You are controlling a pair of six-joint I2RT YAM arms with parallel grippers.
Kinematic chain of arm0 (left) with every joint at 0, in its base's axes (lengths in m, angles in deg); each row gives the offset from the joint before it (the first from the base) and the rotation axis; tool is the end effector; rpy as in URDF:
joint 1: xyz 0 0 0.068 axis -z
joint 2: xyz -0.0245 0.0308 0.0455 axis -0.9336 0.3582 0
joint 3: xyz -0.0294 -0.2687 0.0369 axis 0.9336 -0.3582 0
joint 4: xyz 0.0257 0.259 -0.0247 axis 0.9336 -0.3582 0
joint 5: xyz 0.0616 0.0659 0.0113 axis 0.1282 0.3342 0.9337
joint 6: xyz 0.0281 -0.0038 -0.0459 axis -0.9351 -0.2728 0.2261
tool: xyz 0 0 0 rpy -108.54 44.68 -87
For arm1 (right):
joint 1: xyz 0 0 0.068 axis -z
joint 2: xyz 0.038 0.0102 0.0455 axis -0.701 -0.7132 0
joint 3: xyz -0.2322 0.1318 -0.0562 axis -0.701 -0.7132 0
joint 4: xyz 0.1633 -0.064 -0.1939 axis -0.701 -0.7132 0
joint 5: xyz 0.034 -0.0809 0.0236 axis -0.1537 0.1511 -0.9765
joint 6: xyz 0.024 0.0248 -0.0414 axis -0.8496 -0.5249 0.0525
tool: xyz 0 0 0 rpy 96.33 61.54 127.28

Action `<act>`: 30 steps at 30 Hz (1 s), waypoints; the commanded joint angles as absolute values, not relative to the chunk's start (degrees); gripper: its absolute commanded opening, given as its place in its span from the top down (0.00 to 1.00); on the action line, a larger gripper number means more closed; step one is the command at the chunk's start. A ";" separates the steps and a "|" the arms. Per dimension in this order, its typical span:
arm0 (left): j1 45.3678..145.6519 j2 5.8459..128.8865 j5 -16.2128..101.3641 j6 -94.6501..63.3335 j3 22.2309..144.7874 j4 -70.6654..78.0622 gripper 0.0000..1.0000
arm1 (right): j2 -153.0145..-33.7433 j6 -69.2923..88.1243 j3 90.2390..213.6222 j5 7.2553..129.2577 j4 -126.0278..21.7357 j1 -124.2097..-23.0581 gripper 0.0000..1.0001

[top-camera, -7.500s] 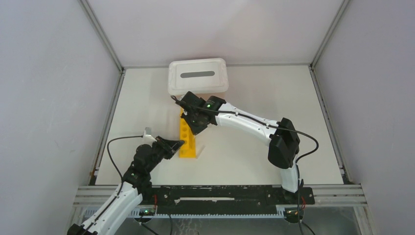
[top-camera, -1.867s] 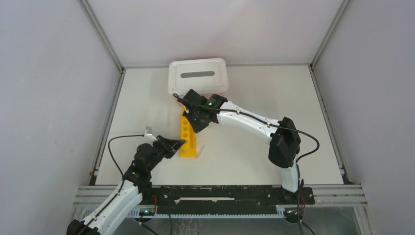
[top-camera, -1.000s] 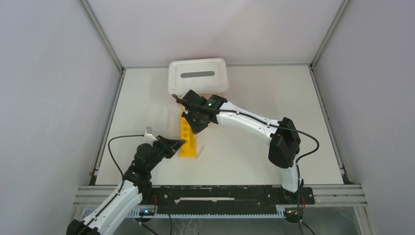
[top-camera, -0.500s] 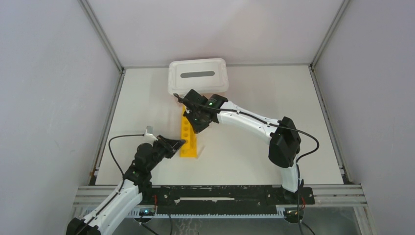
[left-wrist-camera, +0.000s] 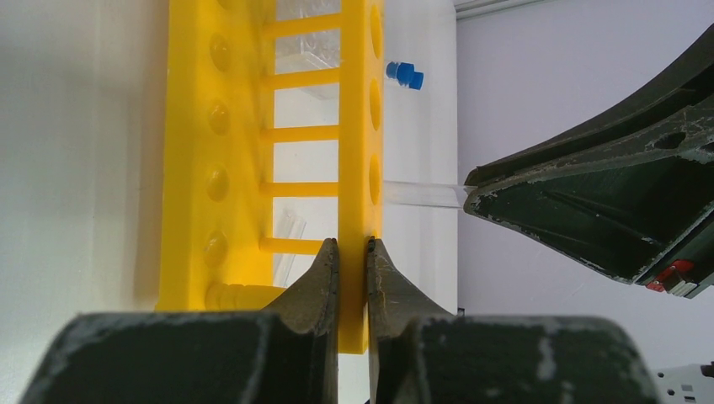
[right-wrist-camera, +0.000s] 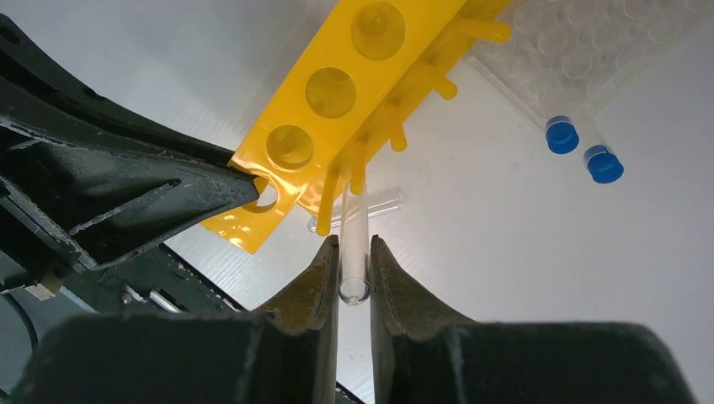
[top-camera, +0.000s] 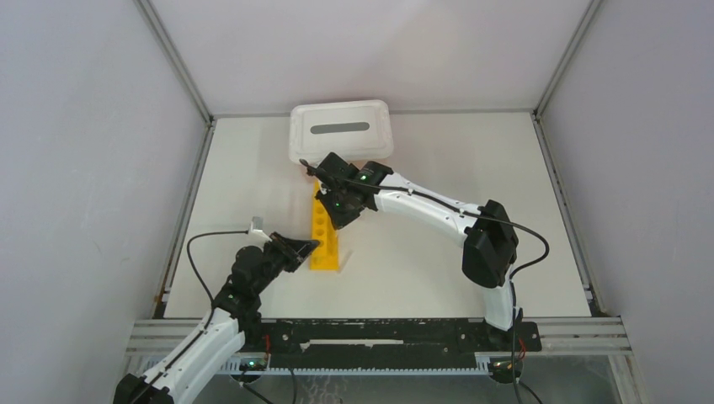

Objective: Organize the chemistry lab equipment
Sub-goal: Insert the test tube into the slot of the test tube rack.

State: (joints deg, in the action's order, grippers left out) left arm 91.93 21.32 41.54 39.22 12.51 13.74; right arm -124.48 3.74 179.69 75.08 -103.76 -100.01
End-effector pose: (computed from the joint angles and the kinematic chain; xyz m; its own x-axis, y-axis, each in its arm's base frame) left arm 0.1258 -0.0594 0.1498 -0.5851 -0.7349 -0.3429 -0.0229 0.4376 -0.8989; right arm 0.2397 0.3499 0.2840 -0.6627 -0.5825 -0.4706 -0.7013 0.7032 0.1170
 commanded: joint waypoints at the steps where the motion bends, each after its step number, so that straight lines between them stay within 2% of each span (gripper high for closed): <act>1: 92.22 22.63 40.57 36.66 2.62 12.49 0.90 | -124.08 3.57 181.06 73.86 -102.09 -99.79 0.96; 18: 92.22 24.75 40.44 36.36 2.68 14.28 0.90 | -126.41 4.35 182.50 74.89 -103.77 -99.71 0.92; 20: 92.27 25.11 40.39 36.31 2.71 14.46 0.90 | -126.66 4.45 182.95 75.17 -104.08 -99.99 0.88; 26: 92.21 25.31 40.25 36.19 2.63 14.65 0.90 | -126.77 4.62 183.81 75.90 -104.34 -100.36 0.56; 28: 92.22 25.21 40.30 36.26 2.64 14.68 0.90 | -126.74 4.63 184.03 75.90 -104.45 -100.32 0.51; 30: 92.21 25.13 40.30 36.26 2.61 14.61 0.90 | -126.60 4.63 184.10 75.90 -104.46 -100.32 0.50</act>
State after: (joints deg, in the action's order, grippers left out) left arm 91.93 24.54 41.14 39.20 12.51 16.95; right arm -127.10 4.29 181.31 75.38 -104.87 -100.03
